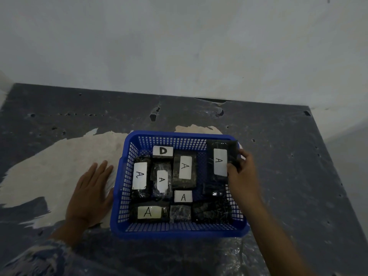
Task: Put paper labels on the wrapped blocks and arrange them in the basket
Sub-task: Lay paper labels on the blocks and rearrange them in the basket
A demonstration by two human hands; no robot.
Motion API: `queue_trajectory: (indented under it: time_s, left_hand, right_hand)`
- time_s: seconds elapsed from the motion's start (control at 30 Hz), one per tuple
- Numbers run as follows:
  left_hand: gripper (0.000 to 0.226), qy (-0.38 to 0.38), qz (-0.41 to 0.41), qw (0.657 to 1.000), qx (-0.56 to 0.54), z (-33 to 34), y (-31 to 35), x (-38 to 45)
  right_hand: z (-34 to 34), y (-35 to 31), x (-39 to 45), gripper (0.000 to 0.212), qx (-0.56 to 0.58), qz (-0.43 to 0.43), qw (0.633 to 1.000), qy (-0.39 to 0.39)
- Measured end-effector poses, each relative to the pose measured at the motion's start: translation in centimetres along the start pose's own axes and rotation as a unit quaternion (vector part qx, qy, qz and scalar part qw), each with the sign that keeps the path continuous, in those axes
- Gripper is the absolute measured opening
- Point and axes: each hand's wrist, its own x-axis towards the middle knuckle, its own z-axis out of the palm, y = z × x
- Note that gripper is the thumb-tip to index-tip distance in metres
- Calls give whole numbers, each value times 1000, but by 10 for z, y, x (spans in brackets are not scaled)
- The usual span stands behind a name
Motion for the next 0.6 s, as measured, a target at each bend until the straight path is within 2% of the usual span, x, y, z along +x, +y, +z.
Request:
queue_trajectory:
  time_s: [0.07,0.37,0.53,0.6]
  left_hand:
    - [90,1,3,1000,4,0,-1,0]
    - [90,1,6,1000,10,3,-5,1]
    - [97,6,9,1000,12,4,-6,2]
    - [92,3,7,1000,13,5,-6,2]
  right_hand:
    - [11,0,9,37,-18,-5,1000,-3]
    - [43,10,21,40,-34,47,998,37]
    - [53,15,18,35,-116,46,991,54]
    - [56,17,18,34,-168,31,983,61]
